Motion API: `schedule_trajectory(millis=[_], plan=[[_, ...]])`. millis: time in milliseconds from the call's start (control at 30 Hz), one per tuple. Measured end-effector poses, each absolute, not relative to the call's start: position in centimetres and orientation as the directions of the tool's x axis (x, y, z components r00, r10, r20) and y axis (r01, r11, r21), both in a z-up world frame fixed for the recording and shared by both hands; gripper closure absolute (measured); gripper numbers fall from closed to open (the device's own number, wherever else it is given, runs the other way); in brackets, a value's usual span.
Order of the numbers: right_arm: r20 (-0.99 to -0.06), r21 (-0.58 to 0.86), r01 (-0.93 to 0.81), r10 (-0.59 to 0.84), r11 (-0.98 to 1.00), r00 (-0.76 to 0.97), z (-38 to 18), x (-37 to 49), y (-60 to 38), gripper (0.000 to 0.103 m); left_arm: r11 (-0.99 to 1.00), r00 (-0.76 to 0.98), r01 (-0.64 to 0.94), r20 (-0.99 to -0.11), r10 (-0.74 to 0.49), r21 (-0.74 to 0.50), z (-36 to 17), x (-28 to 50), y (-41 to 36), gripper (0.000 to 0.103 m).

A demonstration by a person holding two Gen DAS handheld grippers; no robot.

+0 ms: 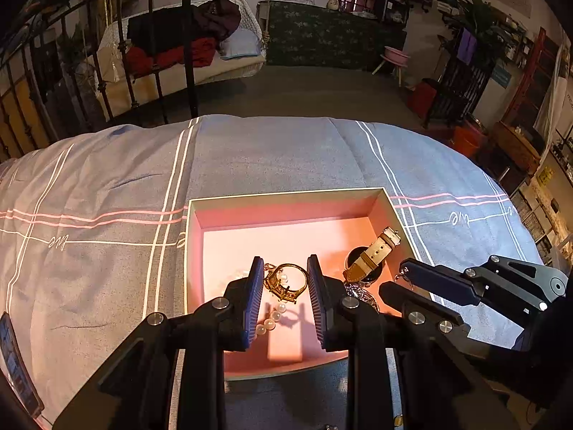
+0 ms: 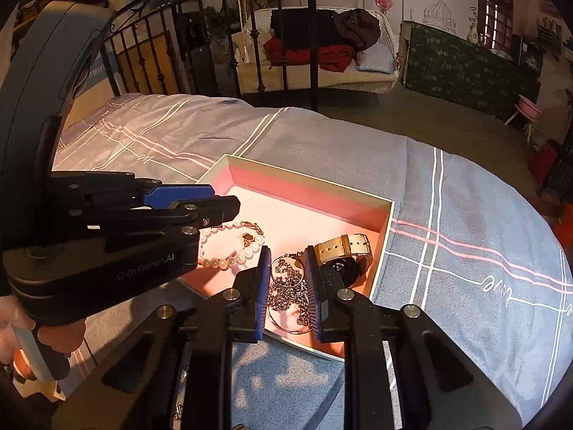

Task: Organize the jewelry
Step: 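Carry both rings over the pink box with both grippers, then open both grippers to drop the rings into the box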

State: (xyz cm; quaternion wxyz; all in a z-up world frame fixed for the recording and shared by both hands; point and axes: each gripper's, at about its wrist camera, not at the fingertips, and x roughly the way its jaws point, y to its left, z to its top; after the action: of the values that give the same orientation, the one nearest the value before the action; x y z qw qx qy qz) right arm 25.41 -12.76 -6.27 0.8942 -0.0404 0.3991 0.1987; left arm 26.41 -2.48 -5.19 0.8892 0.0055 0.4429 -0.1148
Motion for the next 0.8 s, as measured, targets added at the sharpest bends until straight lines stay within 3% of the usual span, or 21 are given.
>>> schedule_trajectory(millis=[800], plan=[[-0.748,0.07,-0.384,0.303,0.921,0.591,-7.0,25.66,-12.66,0.083,0.973,0.568,0.213,-0.8,-0.194,-0.085,-5.93,26.87,-2.78,0.079]])
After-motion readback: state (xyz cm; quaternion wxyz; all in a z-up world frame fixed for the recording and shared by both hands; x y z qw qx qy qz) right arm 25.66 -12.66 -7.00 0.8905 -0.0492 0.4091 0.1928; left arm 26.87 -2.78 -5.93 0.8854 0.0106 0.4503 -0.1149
